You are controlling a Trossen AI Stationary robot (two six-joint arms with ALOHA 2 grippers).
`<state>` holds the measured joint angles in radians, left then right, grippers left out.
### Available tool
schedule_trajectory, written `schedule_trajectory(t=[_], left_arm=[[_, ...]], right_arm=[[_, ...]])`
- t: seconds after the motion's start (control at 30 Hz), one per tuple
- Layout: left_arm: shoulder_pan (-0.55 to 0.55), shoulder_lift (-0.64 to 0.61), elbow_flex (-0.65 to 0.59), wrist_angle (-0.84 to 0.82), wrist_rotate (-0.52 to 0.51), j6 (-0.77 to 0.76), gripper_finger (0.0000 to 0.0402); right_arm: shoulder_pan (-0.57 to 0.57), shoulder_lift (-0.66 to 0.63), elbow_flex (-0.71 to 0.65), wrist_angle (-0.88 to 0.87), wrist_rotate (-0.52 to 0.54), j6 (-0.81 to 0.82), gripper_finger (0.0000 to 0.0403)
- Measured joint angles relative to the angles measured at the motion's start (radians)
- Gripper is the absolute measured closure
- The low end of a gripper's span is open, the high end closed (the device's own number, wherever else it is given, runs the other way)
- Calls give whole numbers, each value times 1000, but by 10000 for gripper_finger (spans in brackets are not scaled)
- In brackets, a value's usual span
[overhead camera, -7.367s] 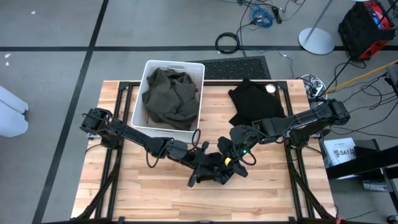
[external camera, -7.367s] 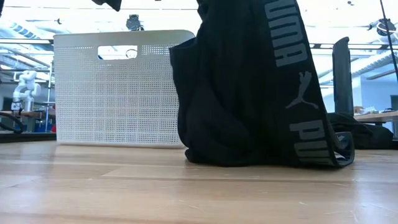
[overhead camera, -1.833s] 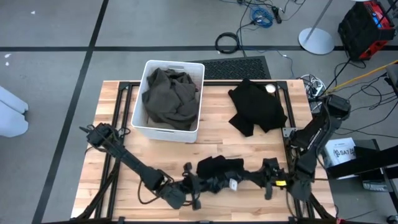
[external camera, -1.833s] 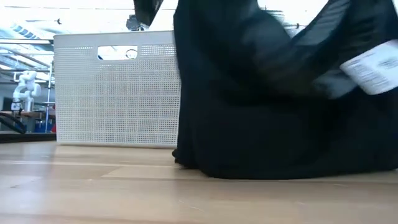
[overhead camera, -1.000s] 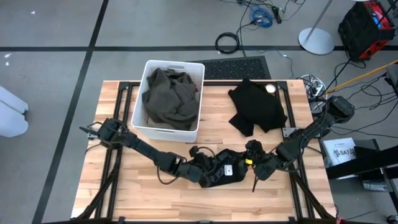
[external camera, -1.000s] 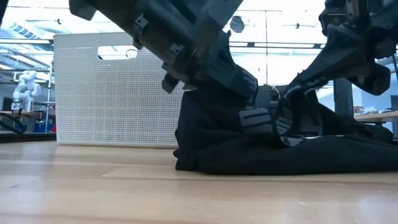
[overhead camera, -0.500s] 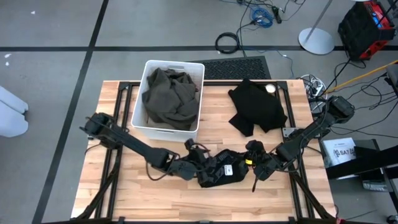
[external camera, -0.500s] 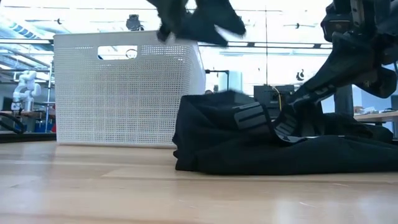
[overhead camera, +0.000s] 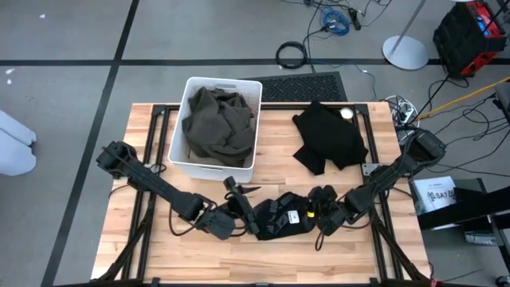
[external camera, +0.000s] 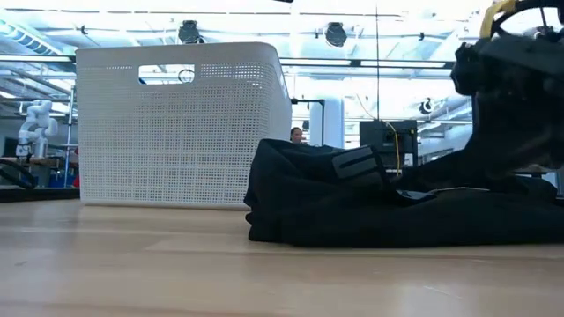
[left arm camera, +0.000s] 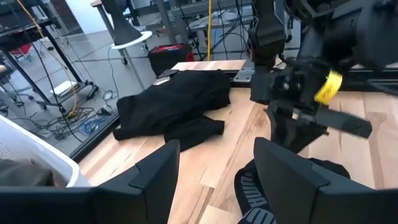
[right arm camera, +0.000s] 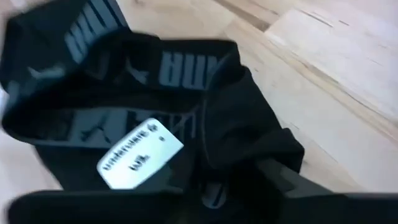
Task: Sort clothes
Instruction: Put the black boxer into the white laundry bin
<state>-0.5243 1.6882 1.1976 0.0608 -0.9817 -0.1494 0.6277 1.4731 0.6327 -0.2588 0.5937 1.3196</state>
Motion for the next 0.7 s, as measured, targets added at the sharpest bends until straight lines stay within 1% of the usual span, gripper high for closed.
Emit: schedule_trajectory(t=[0.17,0.23,0.33,0.4,0.47,0.53,0.63,0.7], left_arm=[[0,0,-15,-1,0,-1,185],[0,0,-18,1,0,-2,185],[0,1,-23,0,0,-1,185],[0,1,-24,0,0,-1,185],[0,0,-24,-1,0,2,185],[0,0,-24,-4,0,7,185],[0,0,-24,-11,0,6,185],[0,0,-24,-29,0,2,185]], right_arm=[[0,42,0,-3,-22,-36,235],[0,62,0,-3,-38,-48,207],[0,88,0,-4,-86,-57,178],[0,110,3,0,-84,-57,170],[-3,131,5,2,-88,-53,171],[-5,145,5,1,-105,-46,186],[-5,147,5,9,-120,-50,238],[-5,134,4,9,-155,-51,293]])
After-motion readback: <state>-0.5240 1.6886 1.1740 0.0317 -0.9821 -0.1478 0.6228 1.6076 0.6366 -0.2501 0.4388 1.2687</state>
